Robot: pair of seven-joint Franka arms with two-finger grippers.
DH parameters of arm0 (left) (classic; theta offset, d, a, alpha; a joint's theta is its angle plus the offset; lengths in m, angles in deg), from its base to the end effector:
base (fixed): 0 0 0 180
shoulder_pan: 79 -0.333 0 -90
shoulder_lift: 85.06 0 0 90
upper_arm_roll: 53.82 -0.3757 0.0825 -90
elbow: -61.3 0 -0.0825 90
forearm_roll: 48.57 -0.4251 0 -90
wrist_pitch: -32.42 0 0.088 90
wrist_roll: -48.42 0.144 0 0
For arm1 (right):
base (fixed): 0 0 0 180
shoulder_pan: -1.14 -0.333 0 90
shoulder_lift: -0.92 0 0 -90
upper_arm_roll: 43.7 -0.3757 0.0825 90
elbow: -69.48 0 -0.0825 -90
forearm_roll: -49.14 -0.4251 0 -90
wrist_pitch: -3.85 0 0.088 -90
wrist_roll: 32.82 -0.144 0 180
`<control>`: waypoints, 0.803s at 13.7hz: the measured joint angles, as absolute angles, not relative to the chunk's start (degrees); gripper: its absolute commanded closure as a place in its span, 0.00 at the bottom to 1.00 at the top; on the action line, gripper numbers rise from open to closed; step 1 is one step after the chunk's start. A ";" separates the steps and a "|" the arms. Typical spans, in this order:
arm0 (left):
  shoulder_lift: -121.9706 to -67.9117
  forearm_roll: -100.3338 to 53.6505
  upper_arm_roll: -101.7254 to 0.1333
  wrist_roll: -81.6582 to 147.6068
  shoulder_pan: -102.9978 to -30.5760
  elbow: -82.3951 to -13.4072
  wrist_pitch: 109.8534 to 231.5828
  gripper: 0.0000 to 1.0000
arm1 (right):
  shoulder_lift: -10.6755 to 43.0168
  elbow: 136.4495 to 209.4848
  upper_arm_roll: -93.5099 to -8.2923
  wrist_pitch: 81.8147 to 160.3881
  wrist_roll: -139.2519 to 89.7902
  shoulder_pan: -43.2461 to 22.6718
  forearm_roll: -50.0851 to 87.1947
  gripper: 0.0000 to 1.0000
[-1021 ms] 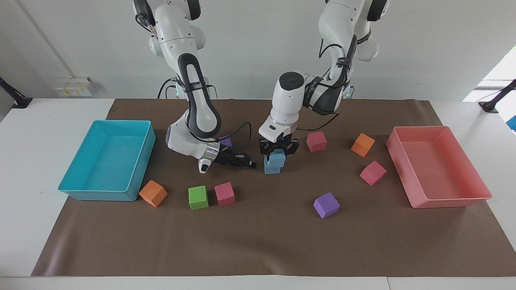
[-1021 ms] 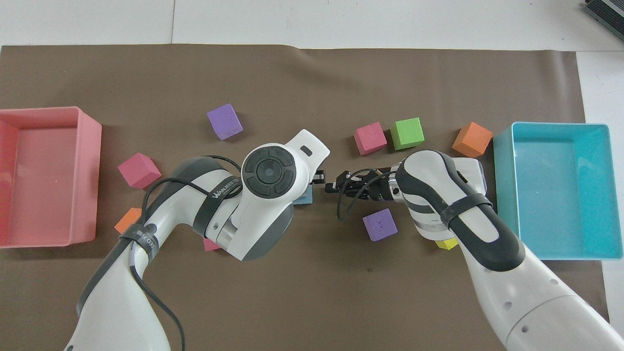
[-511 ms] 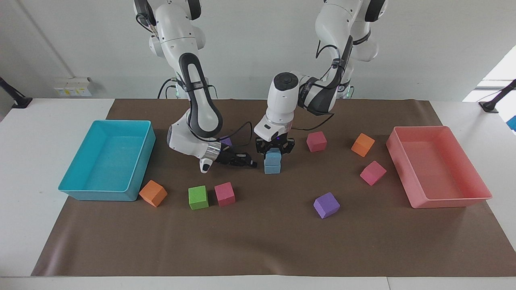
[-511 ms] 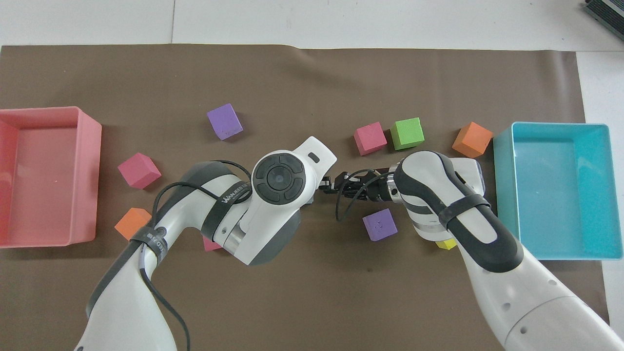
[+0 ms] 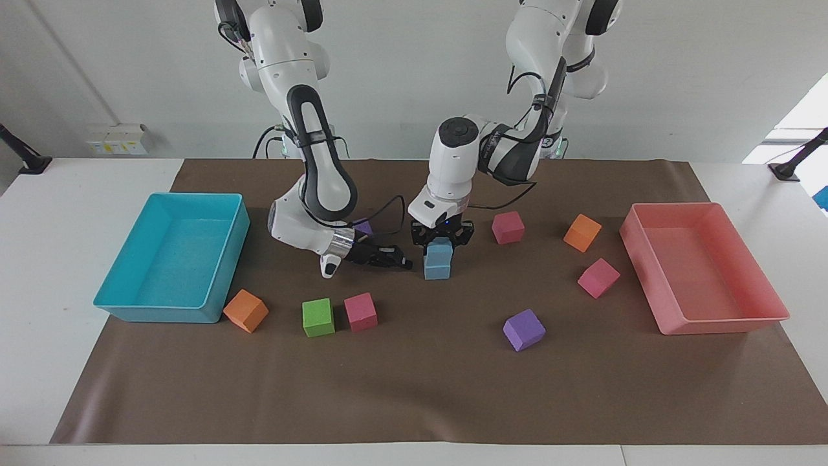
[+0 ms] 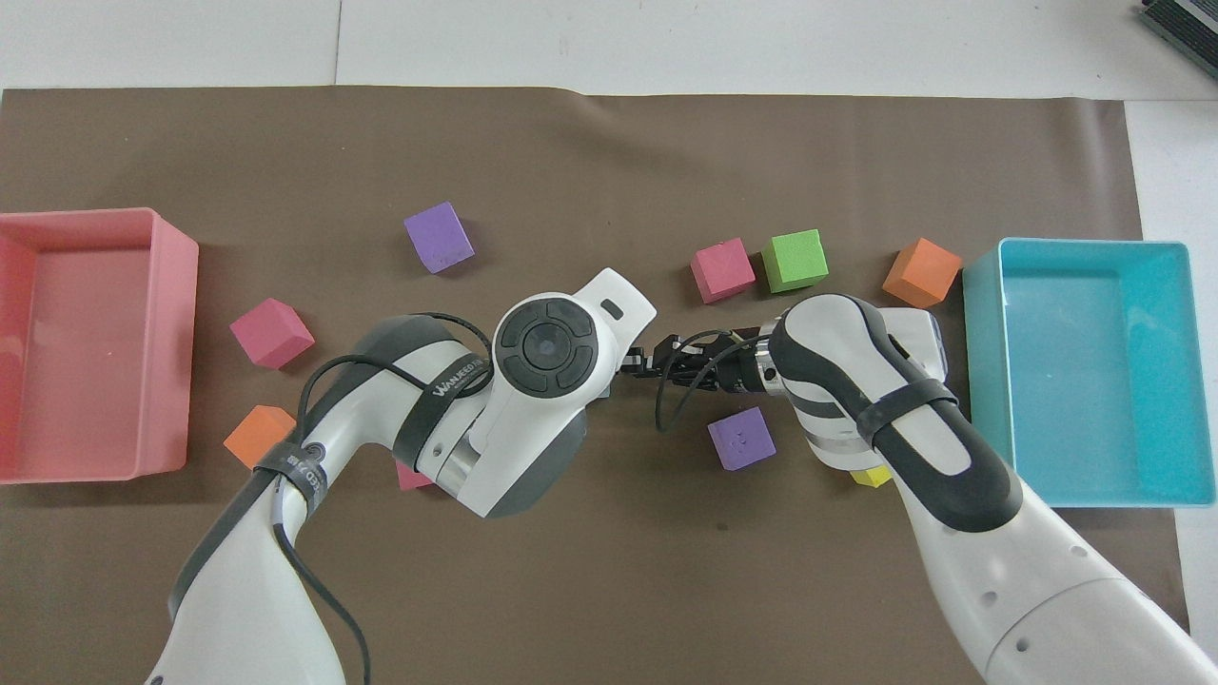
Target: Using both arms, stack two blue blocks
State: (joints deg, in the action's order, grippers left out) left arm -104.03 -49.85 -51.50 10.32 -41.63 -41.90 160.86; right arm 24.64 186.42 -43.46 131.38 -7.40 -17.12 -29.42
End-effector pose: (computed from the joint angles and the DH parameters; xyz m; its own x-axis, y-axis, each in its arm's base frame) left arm 0.5463 -0.4490 0.3716 0.9954 -0.0348 0.0897 -0.0405 -0.9972 0.0630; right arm 0.6002 0.2578 0.2378 0.9621 -0.1646 -0.2173 -0.2724 -0.5481 -0.7908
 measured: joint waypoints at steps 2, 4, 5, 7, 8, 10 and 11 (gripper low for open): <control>-104.03 -49.86 -51.50 10.32 -41.63 -41.86 160.89 0.00 | 24.64 186.42 -43.46 131.41 -7.40 -17.12 -29.42 1.00; -103.83 -49.86 -51.61 10.32 -41.64 -41.60 160.92 0.00 | 24.64 186.42 -43.46 131.43 -7.40 -17.12 -29.42 1.00; -103.33 -49.86 -51.79 10.32 -41.65 -41.33 160.92 0.00 | 24.64 186.42 -43.46 131.60 -7.40 -17.13 -29.42 1.00; -101.28 -49.86 -52.25 10.31 -41.77 -40.86 159.47 0.00 | 24.64 186.42 -43.52 133.47 -7.39 -17.53 -29.42 1.00; -99.52 -49.86 -52.57 10.32 -41.87 -40.72 157.18 0.00 | 24.64 186.42 -43.53 135.15 -7.25 -18.31 -29.34 1.00; -95.01 -49.87 -53.17 11.73 -43.37 -40.56 151.21 0.00 | 24.63 186.41 -43.60 138.75 -6.83 -20.35 -28.60 1.00; -92.36 -49.89 -53.32 14.53 -45.11 -40.53 147.93 0.00 | 24.58 186.36 -43.62 139.84 -6.83 -21.04 -28.32 1.00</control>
